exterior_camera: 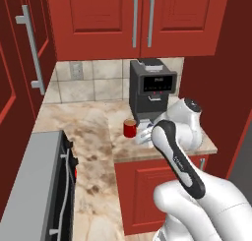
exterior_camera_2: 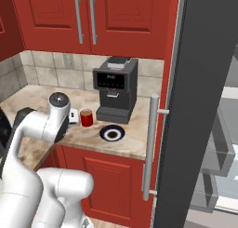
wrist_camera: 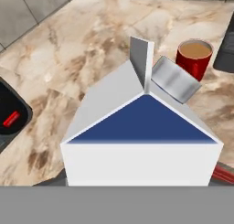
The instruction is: Take a sugar cube from the saucer and place it inside the coffee. Then, grab milk from the fridge and place it next to the coffee on the counter to sweeten the coffee.
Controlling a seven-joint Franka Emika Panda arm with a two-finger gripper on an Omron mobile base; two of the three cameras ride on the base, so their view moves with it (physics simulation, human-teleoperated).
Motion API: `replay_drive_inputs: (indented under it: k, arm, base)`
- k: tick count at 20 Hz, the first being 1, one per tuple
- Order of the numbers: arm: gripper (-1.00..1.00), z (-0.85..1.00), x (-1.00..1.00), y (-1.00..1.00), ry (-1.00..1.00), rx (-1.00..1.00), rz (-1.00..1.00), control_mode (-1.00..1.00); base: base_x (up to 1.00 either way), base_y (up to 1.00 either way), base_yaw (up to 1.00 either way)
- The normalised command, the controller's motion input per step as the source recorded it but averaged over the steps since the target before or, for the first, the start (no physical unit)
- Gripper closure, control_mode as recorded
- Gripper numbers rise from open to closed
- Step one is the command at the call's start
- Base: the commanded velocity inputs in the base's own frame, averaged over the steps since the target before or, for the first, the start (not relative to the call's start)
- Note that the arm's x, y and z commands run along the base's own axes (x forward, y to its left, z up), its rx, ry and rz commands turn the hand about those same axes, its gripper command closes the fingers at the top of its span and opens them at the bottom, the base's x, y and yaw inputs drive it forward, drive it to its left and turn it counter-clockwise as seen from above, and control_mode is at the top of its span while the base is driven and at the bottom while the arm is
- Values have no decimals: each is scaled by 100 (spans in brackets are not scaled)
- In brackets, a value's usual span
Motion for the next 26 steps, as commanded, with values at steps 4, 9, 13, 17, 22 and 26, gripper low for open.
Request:
replay_drive_inputs:
  k: [4,9,13,17,22,26]
  arm:
    - [100,-26,49,23,0,14,1,-100]
    - [100,-17,60,31,0,2,0,-100]
    - [100,-10,54,11,-1,0,0,-100]
    - [100,-9,49,0,0,0,0,-100]
    - [100,-10,46,3,0,-2,0,-100]
    - [100,-18,23,15,0,-4,0,-100]
  base:
    - [0,0,0]
    - [0,0,0]
    - [0,0,0]
    - [0,0,0]
    - [0,0,0]
    - [0,0,0]
